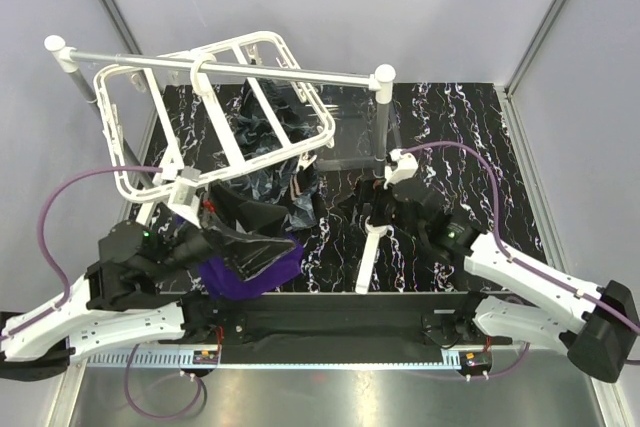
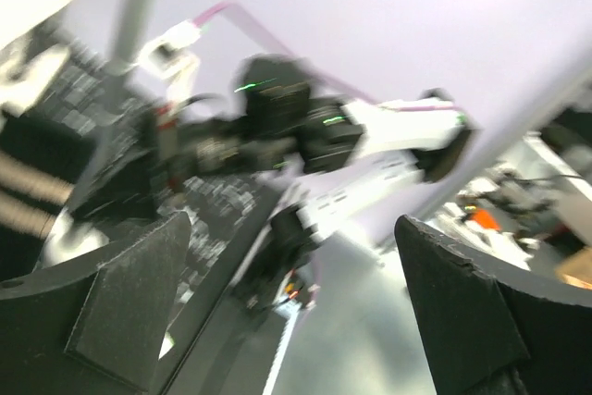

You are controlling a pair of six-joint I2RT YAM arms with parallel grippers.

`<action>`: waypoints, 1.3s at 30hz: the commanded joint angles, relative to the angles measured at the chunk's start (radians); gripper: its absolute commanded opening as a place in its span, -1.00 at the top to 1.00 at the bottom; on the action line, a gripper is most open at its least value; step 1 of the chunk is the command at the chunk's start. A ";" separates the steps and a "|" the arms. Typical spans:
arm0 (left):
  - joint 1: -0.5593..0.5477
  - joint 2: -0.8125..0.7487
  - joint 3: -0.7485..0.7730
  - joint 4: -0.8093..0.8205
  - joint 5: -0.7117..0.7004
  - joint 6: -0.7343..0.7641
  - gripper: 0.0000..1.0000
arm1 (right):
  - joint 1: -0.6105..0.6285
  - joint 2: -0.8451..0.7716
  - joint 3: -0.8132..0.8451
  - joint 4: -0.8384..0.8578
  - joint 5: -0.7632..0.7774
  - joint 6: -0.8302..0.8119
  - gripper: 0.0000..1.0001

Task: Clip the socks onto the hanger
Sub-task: Move the clothesline to the center of the board, then reset both arms

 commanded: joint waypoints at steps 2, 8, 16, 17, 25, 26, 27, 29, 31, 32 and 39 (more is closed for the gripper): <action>-0.001 0.005 0.049 0.220 0.192 0.012 -0.98 | -0.038 0.059 0.093 0.042 -0.049 -0.075 -0.99; -0.001 0.142 0.116 0.215 0.417 0.018 -0.93 | -0.112 0.126 0.150 0.057 -0.168 -0.127 -0.99; -0.005 0.186 0.007 0.087 0.300 0.066 -0.87 | -0.123 0.136 0.241 -0.042 -0.283 -0.169 -0.99; -0.012 0.205 0.004 0.080 0.293 0.073 -0.85 | -0.123 0.108 0.216 -0.067 -0.283 -0.156 -0.99; -0.074 0.282 -0.091 0.057 0.152 0.135 -0.85 | -0.123 -0.249 0.133 -0.370 -0.204 -0.034 -0.99; -0.076 0.294 -0.140 0.072 0.143 0.129 -0.85 | -0.124 -0.288 0.095 -0.401 -0.201 -0.003 -0.99; -0.076 0.297 -0.178 0.118 0.131 0.123 -0.87 | -0.123 -0.329 0.069 -0.409 -0.200 0.009 -0.99; -0.076 0.297 -0.252 0.181 0.093 0.095 -0.89 | -0.124 -0.442 -0.029 -0.414 -0.159 0.023 -0.99; -0.076 0.283 -0.376 0.285 0.047 0.051 -0.92 | -0.123 -0.557 -0.160 -0.389 -0.127 0.071 -0.99; -0.076 0.276 -0.422 0.323 0.045 0.037 -0.96 | -0.123 -0.599 -0.213 -0.319 -0.131 0.078 -0.99; -0.076 0.139 -0.735 0.593 -0.046 -0.048 -0.97 | -0.123 -0.985 -0.613 -0.055 -0.139 0.160 -0.99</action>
